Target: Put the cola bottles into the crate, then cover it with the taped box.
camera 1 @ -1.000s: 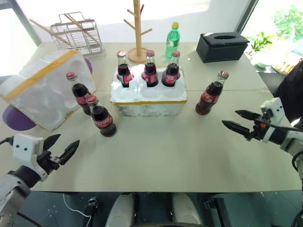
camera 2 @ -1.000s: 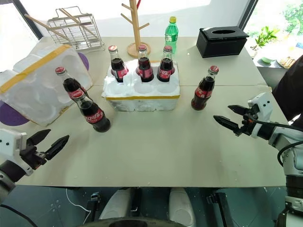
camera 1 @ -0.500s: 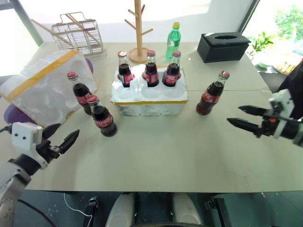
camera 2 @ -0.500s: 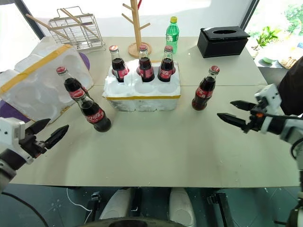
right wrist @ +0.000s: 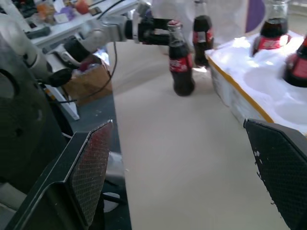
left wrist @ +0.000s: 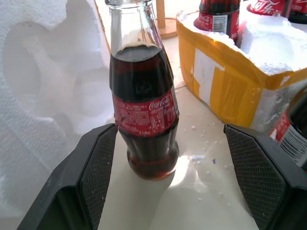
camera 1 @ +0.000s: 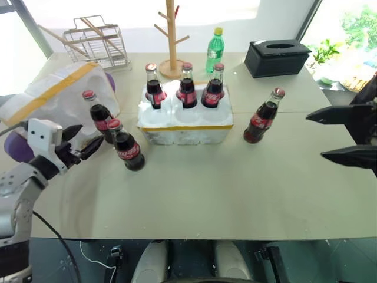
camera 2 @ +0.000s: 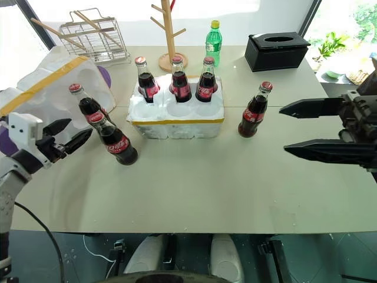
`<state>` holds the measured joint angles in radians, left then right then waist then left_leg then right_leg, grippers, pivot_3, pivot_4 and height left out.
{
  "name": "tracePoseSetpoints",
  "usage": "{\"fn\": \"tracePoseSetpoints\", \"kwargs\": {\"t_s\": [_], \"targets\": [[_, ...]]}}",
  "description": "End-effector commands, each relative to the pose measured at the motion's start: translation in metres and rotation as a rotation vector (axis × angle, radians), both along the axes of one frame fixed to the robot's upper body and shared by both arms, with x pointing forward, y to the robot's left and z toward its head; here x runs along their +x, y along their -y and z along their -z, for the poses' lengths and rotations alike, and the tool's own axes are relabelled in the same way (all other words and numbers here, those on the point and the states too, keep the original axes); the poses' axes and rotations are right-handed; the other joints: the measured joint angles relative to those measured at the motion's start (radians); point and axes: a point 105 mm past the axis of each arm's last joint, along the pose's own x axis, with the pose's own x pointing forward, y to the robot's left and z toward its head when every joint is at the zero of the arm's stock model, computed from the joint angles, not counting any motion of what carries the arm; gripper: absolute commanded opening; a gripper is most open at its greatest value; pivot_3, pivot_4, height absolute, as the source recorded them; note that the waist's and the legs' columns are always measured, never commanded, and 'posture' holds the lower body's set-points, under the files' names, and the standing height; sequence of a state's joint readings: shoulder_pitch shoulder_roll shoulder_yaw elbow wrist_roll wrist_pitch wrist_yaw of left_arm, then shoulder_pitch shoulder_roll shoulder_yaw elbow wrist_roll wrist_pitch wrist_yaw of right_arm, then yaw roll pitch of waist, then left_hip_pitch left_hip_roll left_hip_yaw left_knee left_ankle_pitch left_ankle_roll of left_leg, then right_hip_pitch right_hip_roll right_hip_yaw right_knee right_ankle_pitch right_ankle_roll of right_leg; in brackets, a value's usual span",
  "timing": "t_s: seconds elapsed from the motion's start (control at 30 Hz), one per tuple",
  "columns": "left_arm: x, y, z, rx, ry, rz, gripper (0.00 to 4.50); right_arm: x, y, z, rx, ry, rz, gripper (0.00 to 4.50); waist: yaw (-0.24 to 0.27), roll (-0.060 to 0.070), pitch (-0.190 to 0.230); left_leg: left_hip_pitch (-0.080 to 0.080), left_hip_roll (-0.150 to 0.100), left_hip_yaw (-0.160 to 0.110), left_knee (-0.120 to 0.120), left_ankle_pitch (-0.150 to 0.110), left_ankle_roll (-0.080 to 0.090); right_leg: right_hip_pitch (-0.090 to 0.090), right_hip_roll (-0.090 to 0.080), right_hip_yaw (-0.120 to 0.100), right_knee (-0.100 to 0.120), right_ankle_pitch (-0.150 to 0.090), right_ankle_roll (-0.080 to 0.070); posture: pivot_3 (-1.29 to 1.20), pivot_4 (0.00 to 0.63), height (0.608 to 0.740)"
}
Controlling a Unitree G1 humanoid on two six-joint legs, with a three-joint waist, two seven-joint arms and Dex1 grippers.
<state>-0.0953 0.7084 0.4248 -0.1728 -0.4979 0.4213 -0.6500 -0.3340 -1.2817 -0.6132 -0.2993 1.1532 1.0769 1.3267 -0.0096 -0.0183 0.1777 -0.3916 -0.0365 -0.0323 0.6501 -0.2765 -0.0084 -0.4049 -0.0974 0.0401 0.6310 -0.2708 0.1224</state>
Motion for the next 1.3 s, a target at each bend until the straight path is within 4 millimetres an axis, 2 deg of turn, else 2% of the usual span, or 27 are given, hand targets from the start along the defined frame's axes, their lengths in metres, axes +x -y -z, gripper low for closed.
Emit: {"fn": "tracePoseSetpoints", "kwargs": {"t_s": [0.03,0.13,0.33,0.5,0.7,1.07,1.27,1.3], "targets": [[0.006,-0.001,-0.010,0.039,0.039,0.011,3.72,-0.006,-0.006,-0.004,0.025,0.031,-0.013,4.50,0.000,0.000,0.000,0.000,0.000,0.000,0.000,0.000,0.000,0.000,0.000,0.000,0.000,0.000,0.000,0.00,0.150,0.740],[0.002,0.003,-0.011,0.048,0.039,0.052,3.72,-0.003,-0.004,0.000,0.028,0.027,0.019,4.50,0.000,0.000,0.000,-0.001,0.000,0.000,0.000,0.000,0.000,-0.001,0.000,0.000,0.000,0.000,0.001,0.00,0.150,0.740],[-0.024,0.000,-0.012,0.116,-0.005,0.125,3.72,-0.002,0.002,0.009,0.016,0.010,0.054,4.50,-0.003,0.000,0.000,-0.001,0.001,0.001,-0.001,0.000,0.000,-0.003,0.000,0.002,0.000,0.000,0.001,0.00,0.150,0.740],[-0.011,-0.015,-0.017,0.120,0.012,0.065,3.72,0.001,0.000,0.009,0.016,0.016,0.043,4.50,0.007,0.001,0.000,-0.001,0.001,0.001,-0.001,0.001,-0.001,-0.001,-0.001,0.001,0.000,0.001,-0.001,0.00,0.150,0.740],[0.005,-0.002,-0.011,0.084,0.018,0.084,3.72,0.002,-0.002,0.006,0.024,0.020,0.027,4.50,0.007,0.001,0.000,-0.001,0.001,0.002,0.000,0.000,0.000,-0.002,-0.001,0.001,0.000,0.001,-0.001,0.00,0.150,0.740],[0.035,0.002,-0.005,0.048,0.044,0.028,3.72,0.004,-0.005,0.006,0.033,0.020,0.020,4.50,0.001,0.000,0.000,-0.001,0.001,0.002,0.000,0.000,0.000,-0.002,0.000,0.000,0.000,0.002,0.001,0.00,0.150,0.740],[0.044,0.003,-0.003,0.022,0.042,0.013,3.72,0.002,-0.008,0.006,0.036,0.021,0.011,4.50,0.000,0.000,0.000,-0.002,0.001,0.002,0.000,0.000,0.000,-0.002,0.000,0.000,0.000,0.002,0.001,0.00,0.150,0.740],[0.045,0.003,-0.002,0.023,0.040,0.011,4.13,0.003,-0.008,0.006,0.037,0.023,0.010,4.50,0.000,0.000,0.000,-0.001,0.001,0.002,0.000,0.000,0.000,-0.002,0.000,0.000,0.001,0.002,0.002,0.00,0.150,0.740]]}}
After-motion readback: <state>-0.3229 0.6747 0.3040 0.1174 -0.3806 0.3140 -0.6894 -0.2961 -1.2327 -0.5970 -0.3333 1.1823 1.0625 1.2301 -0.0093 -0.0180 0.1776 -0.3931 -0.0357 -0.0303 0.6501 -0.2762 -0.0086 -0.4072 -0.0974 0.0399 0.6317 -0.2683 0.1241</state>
